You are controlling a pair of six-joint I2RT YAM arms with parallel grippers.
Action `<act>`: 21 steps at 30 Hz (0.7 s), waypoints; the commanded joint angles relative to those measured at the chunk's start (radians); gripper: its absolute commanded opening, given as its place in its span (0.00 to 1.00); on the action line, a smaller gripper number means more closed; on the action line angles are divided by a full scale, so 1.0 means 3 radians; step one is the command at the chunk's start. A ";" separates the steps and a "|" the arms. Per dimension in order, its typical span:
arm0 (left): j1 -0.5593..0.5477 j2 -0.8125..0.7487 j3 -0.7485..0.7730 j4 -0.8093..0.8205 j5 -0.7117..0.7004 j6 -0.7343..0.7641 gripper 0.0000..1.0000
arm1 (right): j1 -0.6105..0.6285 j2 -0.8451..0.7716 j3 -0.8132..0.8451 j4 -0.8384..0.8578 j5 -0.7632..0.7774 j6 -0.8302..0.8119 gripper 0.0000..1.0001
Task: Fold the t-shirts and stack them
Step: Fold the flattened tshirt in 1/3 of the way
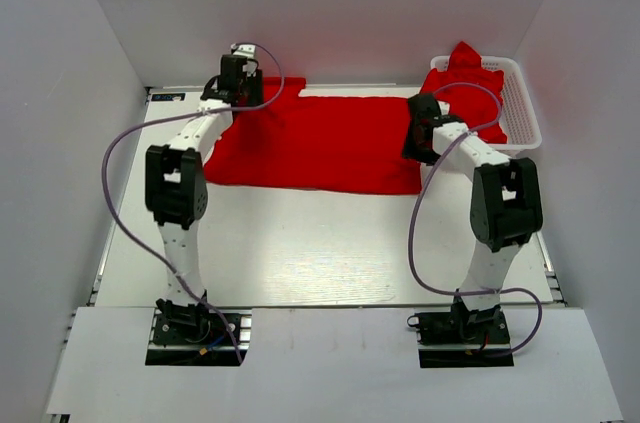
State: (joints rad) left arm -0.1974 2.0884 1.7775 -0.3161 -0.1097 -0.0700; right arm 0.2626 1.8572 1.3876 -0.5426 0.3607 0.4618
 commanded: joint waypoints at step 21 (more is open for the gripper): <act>0.0172 -0.0702 -0.1040 -0.0143 0.0365 -0.0533 1.00 | 0.0162 -0.0387 -0.0315 0.0510 -0.1160 -0.0655 0.90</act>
State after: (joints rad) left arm -0.1379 1.9709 1.5650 -0.4431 -0.0795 -0.1898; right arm 0.2897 1.7416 1.3144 -0.4545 0.1230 0.3038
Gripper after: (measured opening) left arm 0.993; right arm 0.904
